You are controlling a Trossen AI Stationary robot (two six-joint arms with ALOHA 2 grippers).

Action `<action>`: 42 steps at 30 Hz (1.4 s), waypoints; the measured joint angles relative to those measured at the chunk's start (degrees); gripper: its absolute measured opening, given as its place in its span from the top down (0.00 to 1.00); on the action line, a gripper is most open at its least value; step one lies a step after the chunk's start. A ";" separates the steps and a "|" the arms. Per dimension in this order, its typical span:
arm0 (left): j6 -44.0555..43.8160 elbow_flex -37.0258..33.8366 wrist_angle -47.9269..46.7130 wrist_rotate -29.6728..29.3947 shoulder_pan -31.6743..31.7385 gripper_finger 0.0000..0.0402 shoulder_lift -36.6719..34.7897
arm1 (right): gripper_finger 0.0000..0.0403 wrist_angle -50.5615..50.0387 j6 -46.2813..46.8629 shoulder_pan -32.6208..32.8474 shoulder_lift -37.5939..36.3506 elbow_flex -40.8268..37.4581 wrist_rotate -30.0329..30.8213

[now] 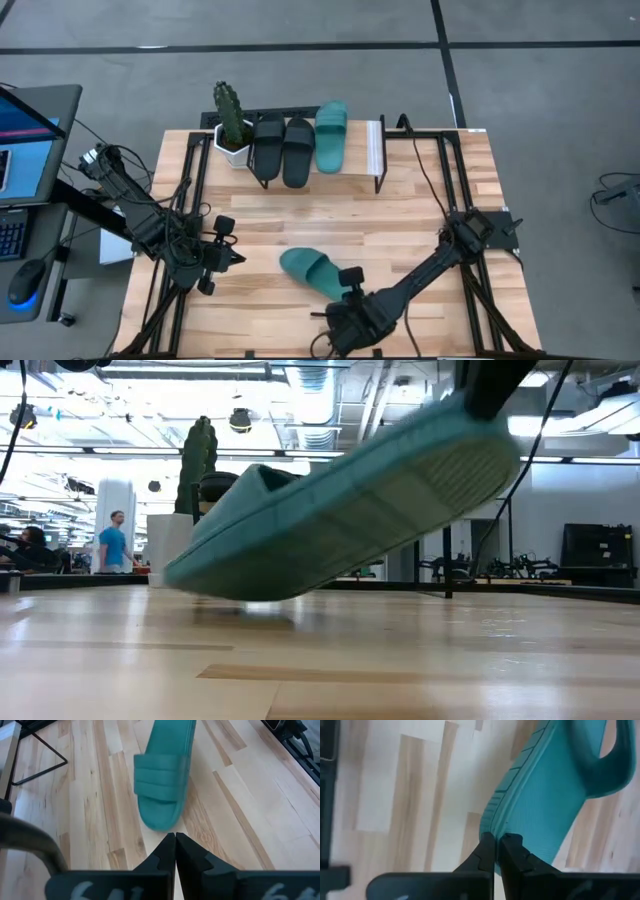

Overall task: Pick and place slides into the shelf
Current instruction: Put the green slide on the shelf

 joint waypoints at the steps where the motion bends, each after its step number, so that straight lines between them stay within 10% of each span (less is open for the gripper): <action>1: 0.00 0.00 0.00 0.00 0.00 1.00 -0.02 | 1.00 -1.18 0.81 0.38 -0.01 0.95 0.02; 23: 0.00 0.00 -0.02 0.04 -0.02 1.00 0.00 | 1.00 -13.06 11.83 10.36 -2.66 14.63 23.04; 42: -0.28 0.00 -0.02 0.15 -0.02 1.00 0.00 | 1.00 -13.00 2.81 -4.13 -12.64 14.63 43.64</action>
